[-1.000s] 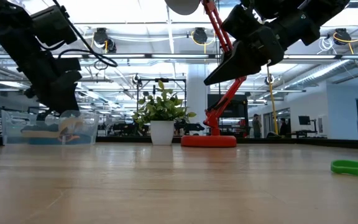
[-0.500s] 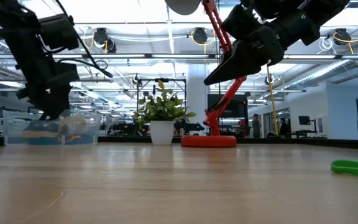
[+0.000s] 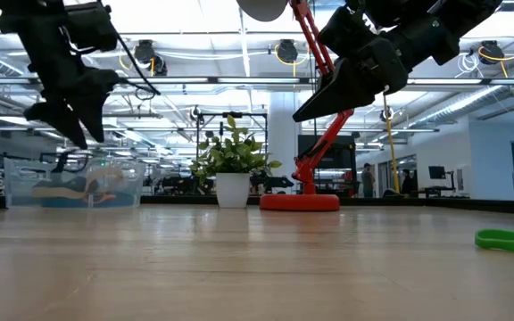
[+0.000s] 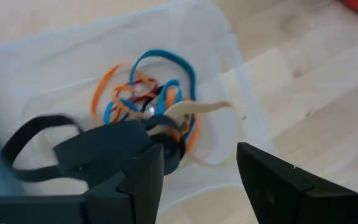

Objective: Pick and place rubber bands into bin
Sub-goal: Put the black rubber band into the transparent bin, then put the green rubber band into the transparent bin

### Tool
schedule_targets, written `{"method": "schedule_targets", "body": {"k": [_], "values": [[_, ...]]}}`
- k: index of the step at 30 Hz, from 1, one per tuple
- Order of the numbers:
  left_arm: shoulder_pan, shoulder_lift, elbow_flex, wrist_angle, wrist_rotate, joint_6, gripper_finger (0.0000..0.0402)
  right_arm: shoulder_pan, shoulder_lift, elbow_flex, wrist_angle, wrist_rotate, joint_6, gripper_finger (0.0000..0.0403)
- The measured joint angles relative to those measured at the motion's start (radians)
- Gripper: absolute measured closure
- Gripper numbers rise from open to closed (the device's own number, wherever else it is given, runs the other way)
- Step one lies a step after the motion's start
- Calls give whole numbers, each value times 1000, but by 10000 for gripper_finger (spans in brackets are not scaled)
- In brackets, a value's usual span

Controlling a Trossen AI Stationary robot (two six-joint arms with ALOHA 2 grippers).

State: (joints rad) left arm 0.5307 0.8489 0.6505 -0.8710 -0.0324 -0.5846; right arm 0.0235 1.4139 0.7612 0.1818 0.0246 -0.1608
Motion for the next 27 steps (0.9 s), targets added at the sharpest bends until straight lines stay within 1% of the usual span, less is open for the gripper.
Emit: {"method": "schedule_targets", "body": {"k": [6,10,12,18,22,27], "values": [[37,2,0,-65,5,18,193,0,0,0,0,0,0,222],[39,2,0,-46,-49,139,195,0,0,0,0,0,6,222],[39,2,0,-15,-70,207,197,0,0,0,0,0,25,222],[29,2,0,130,-71,313,197,2,0,0,-4,0,44,222],[-7,2,0,236,-72,350,199,14,0,0,-18,0,18,222],[-76,2,0,316,-72,394,195,39,0,0,-46,0,-16,222]]}}
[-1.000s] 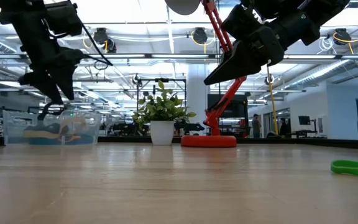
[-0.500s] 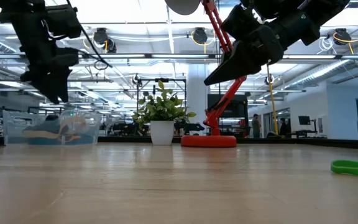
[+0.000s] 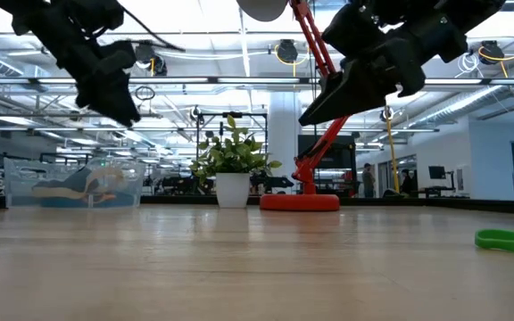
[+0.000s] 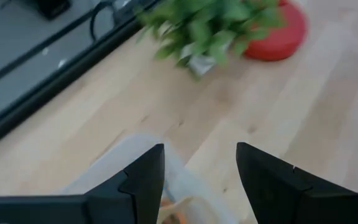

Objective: Pick and place rubber bands into bin
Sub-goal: Put the green rubber band into the transparent bin

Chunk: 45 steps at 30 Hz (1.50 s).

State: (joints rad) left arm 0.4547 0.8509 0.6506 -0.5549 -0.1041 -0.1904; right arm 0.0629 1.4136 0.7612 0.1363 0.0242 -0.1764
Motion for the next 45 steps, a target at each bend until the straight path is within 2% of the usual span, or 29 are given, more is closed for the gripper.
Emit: {"method": "schedule_targets", "body": {"k": [4,10,14,20,27,30,35,38,45], "values": [[-68,0,-26,118,-1,29,193,11,0,0,-8,0,0,222],[-173,0,-125,402,0,76,193,12,0,0,-16,0,0,222],[-248,0,-176,525,35,106,190,12,0,0,-14,0,14,222],[-349,0,-196,569,39,103,188,12,0,0,-9,0,68,222],[-401,0,-195,610,25,104,188,49,0,1,5,0,-63,222],[-406,0,-195,611,25,104,188,79,0,32,-84,4,-64,222],[-406,0,-195,611,25,105,188,150,0,143,-325,97,1,222],[-406,0,-195,611,25,105,188,198,0,191,-407,106,53,222],[-406,0,-195,610,24,105,188,298,0,226,-526,103,349,222]]}}
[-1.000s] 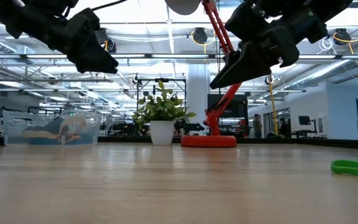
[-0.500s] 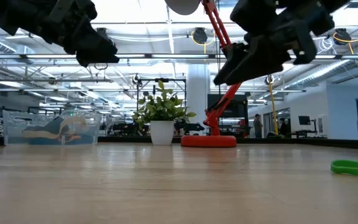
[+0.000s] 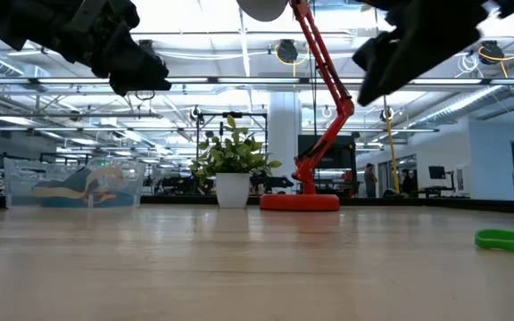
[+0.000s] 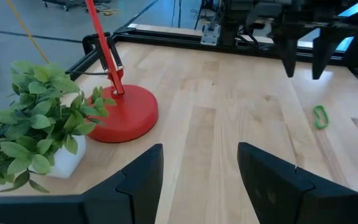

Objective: Pick and place rubber bands into bin
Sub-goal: Put the green rubber band into the transparent bin

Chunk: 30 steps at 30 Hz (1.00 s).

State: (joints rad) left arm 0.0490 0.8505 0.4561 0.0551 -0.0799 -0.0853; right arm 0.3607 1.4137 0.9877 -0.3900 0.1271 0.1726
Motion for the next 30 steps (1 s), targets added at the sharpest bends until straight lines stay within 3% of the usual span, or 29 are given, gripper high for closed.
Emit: {"method": "schedule_targets", "body": {"k": [9,19,24,30], "values": [[0,0,0,-1,0,0,188,132,83,-4,17,-1,142,222],[0,0,0,-2,0,-5,188,201,238,46,44,0,196,222],[0,0,0,-3,0,-16,188,219,341,135,-41,0,196,222],[0,0,0,-8,0,-30,188,217,388,139,-78,1,240,222]]}}
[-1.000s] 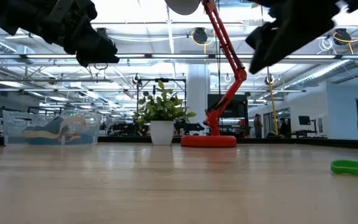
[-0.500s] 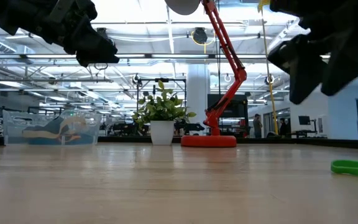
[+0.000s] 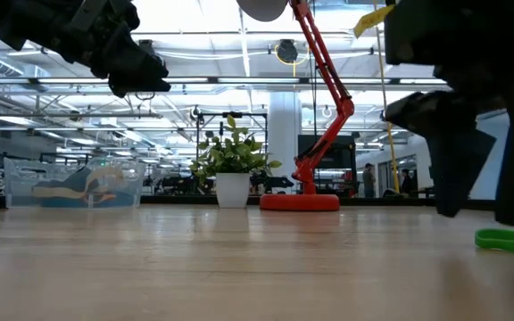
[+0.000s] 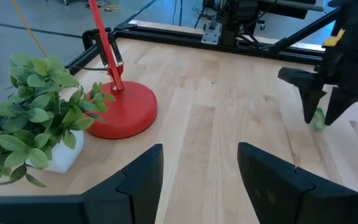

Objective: Pick and place rubber bands into bin
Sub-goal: Put the green rubber band into the transparent bin

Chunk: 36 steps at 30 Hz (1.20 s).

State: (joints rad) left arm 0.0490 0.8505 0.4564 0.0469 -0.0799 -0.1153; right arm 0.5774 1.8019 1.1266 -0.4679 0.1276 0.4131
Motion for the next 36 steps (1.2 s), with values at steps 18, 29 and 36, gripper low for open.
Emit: {"method": "schedule_targets", "body": {"k": [18,29,36], "values": [[0,0,0,-1,1,-27,188,1,13,-6,-30,-1,74,222],[0,0,0,-2,0,-24,188,1,13,-6,-39,-28,141,222],[0,0,0,-2,0,-24,188,1,13,-18,-23,-28,144,223]]}}
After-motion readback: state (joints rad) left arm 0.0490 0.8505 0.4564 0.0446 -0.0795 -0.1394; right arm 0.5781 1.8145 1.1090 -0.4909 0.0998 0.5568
